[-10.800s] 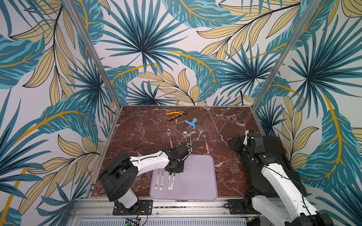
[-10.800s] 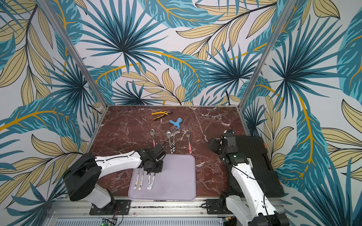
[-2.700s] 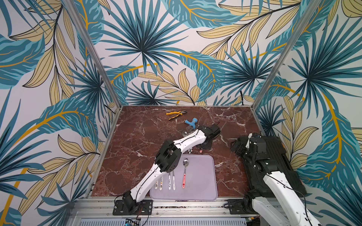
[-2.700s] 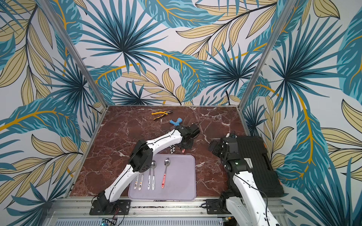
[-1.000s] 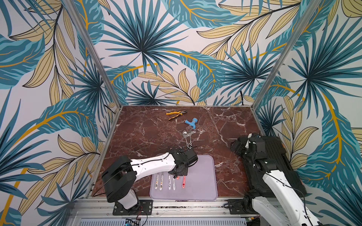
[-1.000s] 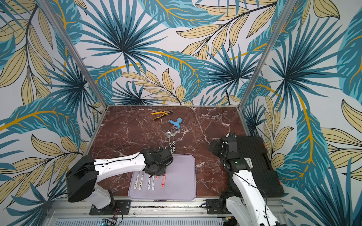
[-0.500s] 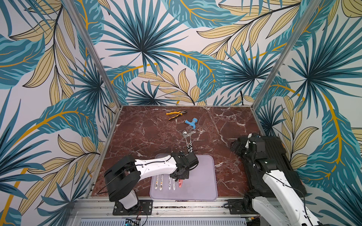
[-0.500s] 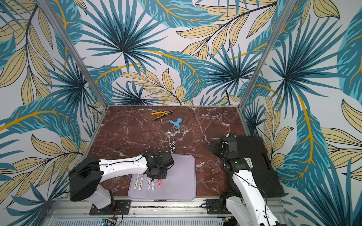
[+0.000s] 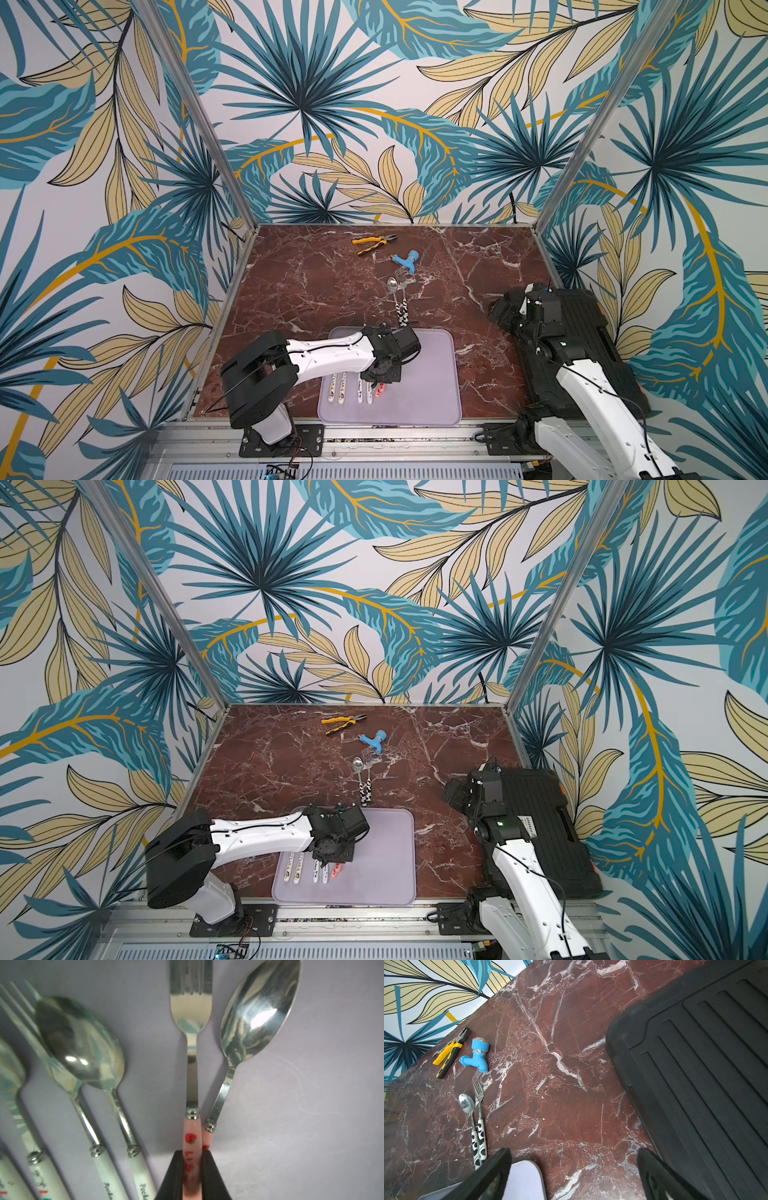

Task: Set the spoon and fork side by side
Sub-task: Adjust the spoon on the tray, then place the fork on the tray.

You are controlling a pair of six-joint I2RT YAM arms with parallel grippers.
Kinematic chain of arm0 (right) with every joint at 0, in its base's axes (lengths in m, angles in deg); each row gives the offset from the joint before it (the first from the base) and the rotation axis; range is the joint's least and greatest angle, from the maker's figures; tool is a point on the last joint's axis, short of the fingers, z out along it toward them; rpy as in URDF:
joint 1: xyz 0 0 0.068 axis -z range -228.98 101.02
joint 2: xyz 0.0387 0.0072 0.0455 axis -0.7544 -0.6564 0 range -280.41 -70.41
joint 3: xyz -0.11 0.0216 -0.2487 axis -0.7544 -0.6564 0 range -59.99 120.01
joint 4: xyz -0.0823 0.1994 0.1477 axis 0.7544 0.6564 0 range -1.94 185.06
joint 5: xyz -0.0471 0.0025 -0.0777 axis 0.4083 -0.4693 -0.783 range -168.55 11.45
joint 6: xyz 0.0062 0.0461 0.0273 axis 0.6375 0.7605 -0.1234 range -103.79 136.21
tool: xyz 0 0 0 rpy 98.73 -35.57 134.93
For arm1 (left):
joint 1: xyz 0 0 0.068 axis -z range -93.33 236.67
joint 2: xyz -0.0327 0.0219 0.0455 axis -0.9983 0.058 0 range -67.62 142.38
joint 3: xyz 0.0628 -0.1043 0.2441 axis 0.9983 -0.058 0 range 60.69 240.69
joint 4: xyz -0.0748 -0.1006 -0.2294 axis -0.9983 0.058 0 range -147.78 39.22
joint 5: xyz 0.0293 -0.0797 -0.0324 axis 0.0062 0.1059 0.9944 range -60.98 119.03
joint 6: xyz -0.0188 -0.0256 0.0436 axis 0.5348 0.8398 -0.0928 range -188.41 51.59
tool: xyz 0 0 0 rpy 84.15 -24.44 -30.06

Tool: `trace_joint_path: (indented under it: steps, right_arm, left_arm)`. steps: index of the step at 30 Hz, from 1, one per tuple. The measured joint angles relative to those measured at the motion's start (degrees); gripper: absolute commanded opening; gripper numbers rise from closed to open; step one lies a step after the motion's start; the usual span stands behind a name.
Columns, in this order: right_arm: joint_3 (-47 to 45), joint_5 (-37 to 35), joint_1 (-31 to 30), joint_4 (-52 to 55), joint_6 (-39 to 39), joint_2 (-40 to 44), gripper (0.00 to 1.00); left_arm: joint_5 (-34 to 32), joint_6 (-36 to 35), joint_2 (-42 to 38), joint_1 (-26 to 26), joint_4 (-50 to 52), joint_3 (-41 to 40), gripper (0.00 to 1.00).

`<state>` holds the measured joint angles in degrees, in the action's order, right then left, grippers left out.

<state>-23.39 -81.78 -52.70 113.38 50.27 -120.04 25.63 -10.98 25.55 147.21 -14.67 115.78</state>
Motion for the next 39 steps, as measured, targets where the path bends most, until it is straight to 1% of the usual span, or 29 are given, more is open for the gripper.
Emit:
trace_joint_path:
  steps: [9, 14, 20, 28, 32, 39]
  right_arm:
    - [0.00, 0.00, 0.00, 0.00, 0.00, 0.00, 1.00]
    - [0.00, 0.02, 0.00, 0.00, 0.00, 0.00, 1.00]
    - [0.00, 0.00, 0.00, 0.00, 0.00, 0.00, 0.99]
    - [-0.02, 0.00, 0.00, 0.02, 0.00, 0.00, 0.99]
    - [-0.02, -0.02, 0.00, 0.02, 0.00, 0.00, 1.00]
    - [-0.07, 0.00, 0.00, 0.00, 0.00, -0.07, 0.99]
  left_arm:
    - [2.34, -0.70, -1.33, 0.94, -2.12, -0.11, 0.02]
    - [1.57, -2.36, -3.08, 0.85, -0.11, -0.09, 0.02]
    - [-0.07, -5.64, -3.13, -0.72, 2.80, -0.09, 0.03]
    - [-2.40, -10.58, -0.57, -2.25, 4.26, 0.61, 0.02]
    - [-2.40, -11.56, 1.18, -2.23, 3.91, 0.85, 0.03]
    - [-1.51, -11.37, 1.46, -1.03, 2.40, 0.90, 0.03]
